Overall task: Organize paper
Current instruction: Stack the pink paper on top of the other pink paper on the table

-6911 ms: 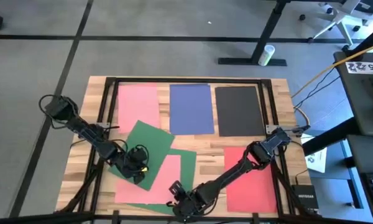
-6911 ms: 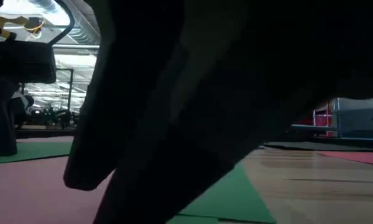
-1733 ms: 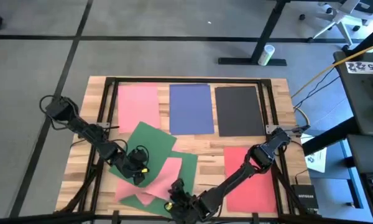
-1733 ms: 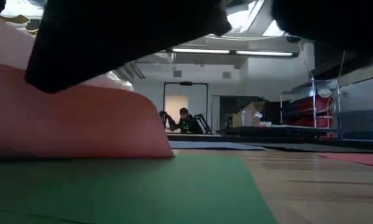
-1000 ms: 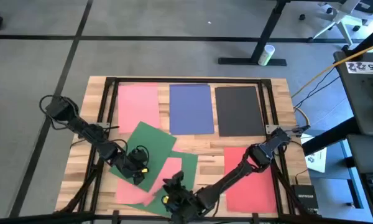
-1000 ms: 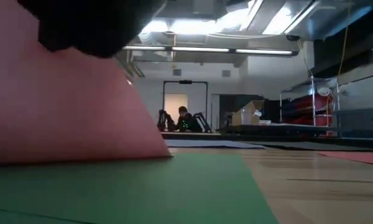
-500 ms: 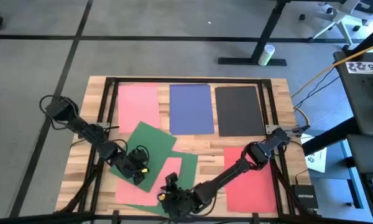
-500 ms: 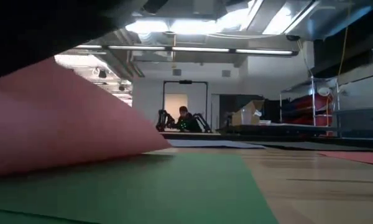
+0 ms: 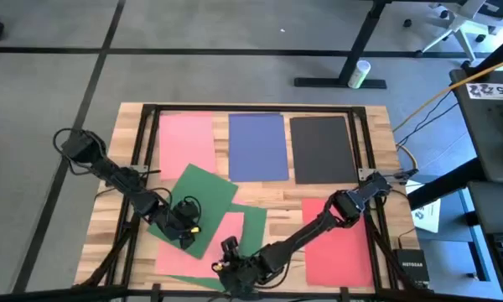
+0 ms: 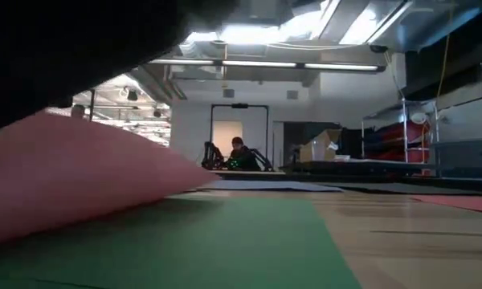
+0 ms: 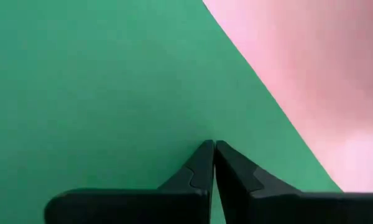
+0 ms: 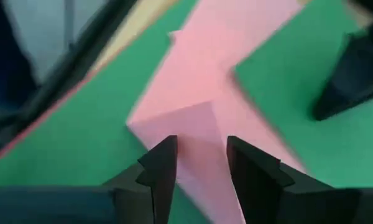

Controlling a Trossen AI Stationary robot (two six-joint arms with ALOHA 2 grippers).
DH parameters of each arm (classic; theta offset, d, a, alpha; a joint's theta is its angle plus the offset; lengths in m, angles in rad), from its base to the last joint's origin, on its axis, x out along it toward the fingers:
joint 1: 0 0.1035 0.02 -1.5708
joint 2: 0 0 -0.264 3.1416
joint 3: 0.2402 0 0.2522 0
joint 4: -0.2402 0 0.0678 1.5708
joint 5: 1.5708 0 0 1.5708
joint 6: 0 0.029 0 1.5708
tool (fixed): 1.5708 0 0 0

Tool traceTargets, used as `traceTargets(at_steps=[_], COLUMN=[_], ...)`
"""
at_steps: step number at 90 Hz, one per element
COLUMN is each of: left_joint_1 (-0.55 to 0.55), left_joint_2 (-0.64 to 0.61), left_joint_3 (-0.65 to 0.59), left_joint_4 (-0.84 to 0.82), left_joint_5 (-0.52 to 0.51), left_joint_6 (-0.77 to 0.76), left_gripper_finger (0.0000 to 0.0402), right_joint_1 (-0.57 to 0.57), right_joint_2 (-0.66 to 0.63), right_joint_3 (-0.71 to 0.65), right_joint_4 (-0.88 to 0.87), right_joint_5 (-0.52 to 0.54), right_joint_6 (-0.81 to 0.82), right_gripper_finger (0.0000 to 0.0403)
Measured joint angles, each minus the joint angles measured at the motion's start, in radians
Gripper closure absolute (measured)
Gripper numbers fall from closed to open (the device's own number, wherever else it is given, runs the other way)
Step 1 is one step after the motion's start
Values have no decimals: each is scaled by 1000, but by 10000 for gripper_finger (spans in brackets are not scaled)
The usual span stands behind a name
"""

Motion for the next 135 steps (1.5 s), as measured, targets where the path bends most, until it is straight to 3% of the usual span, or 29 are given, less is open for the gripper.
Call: traceTargets(at_steps=[41, 60, 86, 95, 107, 135], left_joint_1=[0, 0, 0, 0, 0, 0], left_joint_2=[0, 0, 0, 0, 0, -27], left_joint_3=[0, 0, 0, 0, 0, 22], left_joint_4=[0, 0, 0, 1, 4, 64], left_joint_5=[0, 0, 0, 0, 0, 29], left_joint_6=[-8, -8, -9, -9, -10, 95], left_gripper_finger=[402, 402, 402, 402, 402, 401], right_joint_1=[-3, -3, -3, -2, -2, -1], right_joint_2=[0, 0, 0, 0, 0, 0], right_joint_3=[0, 0, 0, 0, 0, 0], right_joint_4=[-138, -138, -123, -123, -126, -126], right_joint_5=[-40, -119, -139, -140, -150, -146], right_joint_6=[7, 24, 60, 61, 58, 61], right_gripper_finger=[272, 294, 306, 330, 393, 402])
